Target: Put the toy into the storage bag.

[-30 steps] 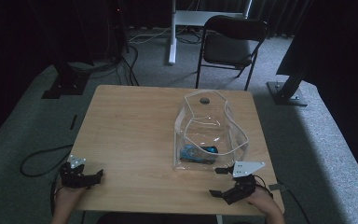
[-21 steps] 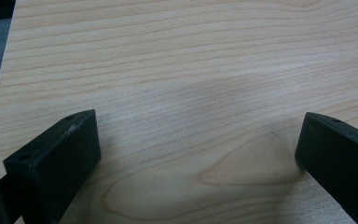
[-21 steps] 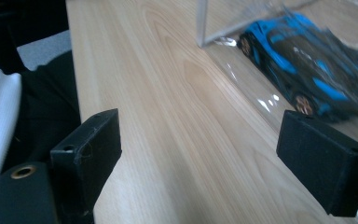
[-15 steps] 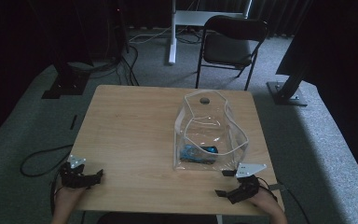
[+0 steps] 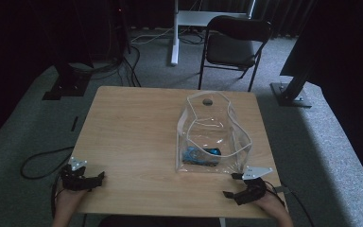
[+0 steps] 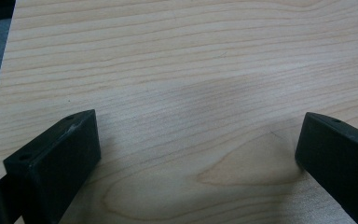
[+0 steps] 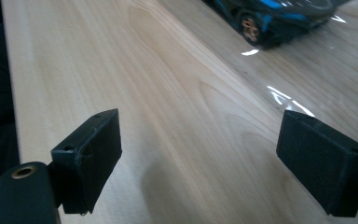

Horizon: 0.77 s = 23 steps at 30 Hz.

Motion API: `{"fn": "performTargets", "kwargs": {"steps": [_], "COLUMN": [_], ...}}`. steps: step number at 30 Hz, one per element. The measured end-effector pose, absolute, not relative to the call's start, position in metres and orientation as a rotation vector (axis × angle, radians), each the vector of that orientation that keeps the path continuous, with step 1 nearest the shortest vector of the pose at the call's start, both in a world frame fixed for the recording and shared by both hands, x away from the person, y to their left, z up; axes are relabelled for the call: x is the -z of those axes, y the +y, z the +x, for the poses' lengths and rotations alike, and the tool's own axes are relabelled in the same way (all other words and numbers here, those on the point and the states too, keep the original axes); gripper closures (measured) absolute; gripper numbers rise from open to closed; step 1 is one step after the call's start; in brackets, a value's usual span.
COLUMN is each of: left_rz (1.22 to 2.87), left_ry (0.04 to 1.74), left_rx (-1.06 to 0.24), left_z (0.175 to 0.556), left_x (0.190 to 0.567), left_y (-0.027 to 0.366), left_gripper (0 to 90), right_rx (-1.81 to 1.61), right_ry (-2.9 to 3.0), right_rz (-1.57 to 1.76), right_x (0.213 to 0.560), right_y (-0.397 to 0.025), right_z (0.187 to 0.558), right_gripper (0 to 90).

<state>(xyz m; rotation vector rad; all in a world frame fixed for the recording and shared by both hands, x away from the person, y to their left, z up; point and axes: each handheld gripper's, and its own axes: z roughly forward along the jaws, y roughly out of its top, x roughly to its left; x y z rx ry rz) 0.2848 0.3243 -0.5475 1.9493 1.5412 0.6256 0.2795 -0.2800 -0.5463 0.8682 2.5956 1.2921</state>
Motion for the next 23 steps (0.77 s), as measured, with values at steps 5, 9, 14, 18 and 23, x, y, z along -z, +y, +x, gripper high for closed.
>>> {"fn": "performTargets", "kwargs": {"steps": [5, 9, 14, 18, 23], "left_rz": [1.949, 1.95, 1.949, 1.949, 1.949], "left_ry": [1.541, 1.541, 1.541, 1.541, 1.541], "left_rx": [-0.626, -0.626, -0.626, -0.626, -0.626], "left_z": [0.2849, 0.2848, 0.2848, 0.2848, 0.2848], "left_x": [0.5475, 0.5475, 0.5475, 0.5476, 0.5475], "left_y": [0.3243, 0.3243, 0.3243, 0.3243, 0.3243], "left_gripper": [0.3, 0.3, 0.3, 0.3, 0.3], "right_rx": [-1.216, -1.176, -1.09, -1.085, -1.085], "right_ry": [2.591, 2.559, 2.513, 2.498, 2.497], "right_rz": [0.878, 0.877, 0.886, 0.91, 0.915], "right_x": [0.5504, 0.5511, 0.5518, 0.5519, 0.5519], "right_y": [-0.2794, -0.2785, -0.2769, -0.2773, -0.2773], "right_z": [0.2812, 0.2803, 0.2771, 0.2775, 0.2775], "right_gripper": [13.3, 13.4, 13.6, 13.6, 13.6]}}
